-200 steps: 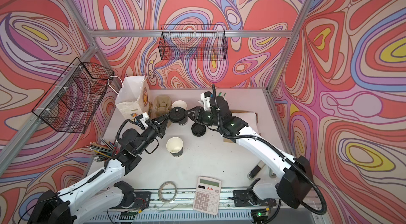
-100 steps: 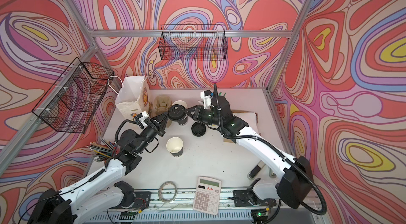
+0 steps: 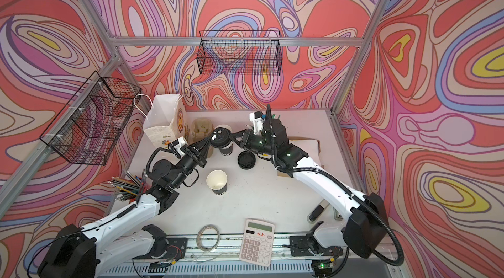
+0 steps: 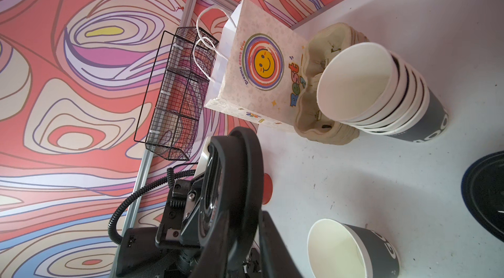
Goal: Pack a coffee takeout order
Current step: Close the lid on the coffee cup.
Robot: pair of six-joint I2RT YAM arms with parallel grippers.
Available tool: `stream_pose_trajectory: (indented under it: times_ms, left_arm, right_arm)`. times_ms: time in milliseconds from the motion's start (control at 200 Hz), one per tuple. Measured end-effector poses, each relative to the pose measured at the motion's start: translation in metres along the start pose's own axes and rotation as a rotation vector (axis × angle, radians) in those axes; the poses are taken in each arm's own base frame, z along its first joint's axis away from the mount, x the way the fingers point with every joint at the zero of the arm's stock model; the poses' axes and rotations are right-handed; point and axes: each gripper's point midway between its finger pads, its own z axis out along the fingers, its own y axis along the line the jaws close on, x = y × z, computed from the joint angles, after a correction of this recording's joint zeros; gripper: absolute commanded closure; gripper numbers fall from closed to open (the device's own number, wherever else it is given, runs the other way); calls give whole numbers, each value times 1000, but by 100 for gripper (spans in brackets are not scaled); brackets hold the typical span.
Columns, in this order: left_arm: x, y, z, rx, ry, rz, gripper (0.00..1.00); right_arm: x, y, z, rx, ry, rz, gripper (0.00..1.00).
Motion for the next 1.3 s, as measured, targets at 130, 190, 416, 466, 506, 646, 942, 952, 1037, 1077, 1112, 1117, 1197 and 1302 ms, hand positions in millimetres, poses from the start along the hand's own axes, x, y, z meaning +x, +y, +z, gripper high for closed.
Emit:
stream_pose_trajectory:
  times_ms: [130,190,416,466,506,646,942,952,1037,1077,1112,1117,1197,1302]
  left_arm:
    - [-1,0,0,0,-3,1,100]
    - [-1,0,0,0,-6,1,100]
    - [-1,6,0,-25,-1,18,100]
    - [-1,8,0,-34,-2,20,100]
    - [-1,10,0,-41,-2,22,100]
    - [-1,15,-1,-64,0,29,100]
    - [-1,31,-8,-159,-4,86,60]
    - [-1,31,-8,-162,-4,89,57]
    - [0,29,-11,-181,-5,110,41]
    - [0,29,-11,-198,-6,117,32]
    - [-1,29,-11,-215,-7,125,24]
    - [-1,29,-11,-216,-7,126,23]
    - [0,24,-8,-219,-4,141,11]
    - [0,27,-10,-261,-4,172,0]
  right_arm:
    - [1,-4,3,10,5,1,84]
    - [1,-7,5,16,7,0,87]
    - [5,-22,9,62,23,4,98]
    - [6,-24,10,72,27,4,99]
    - [6,-26,10,78,28,3,100]
    - [8,-31,10,102,32,-8,100]
    - [16,-47,11,170,56,-25,100]
    - [16,-48,11,172,57,-25,100]
    - [18,-51,12,185,65,-30,100]
    - [19,-53,12,190,68,-32,100]
    - [20,-54,12,194,70,-31,100]
    - [20,-54,12,195,71,-31,100]
    - [21,-56,12,202,73,-32,100]
    - [21,-59,12,211,72,-39,100]
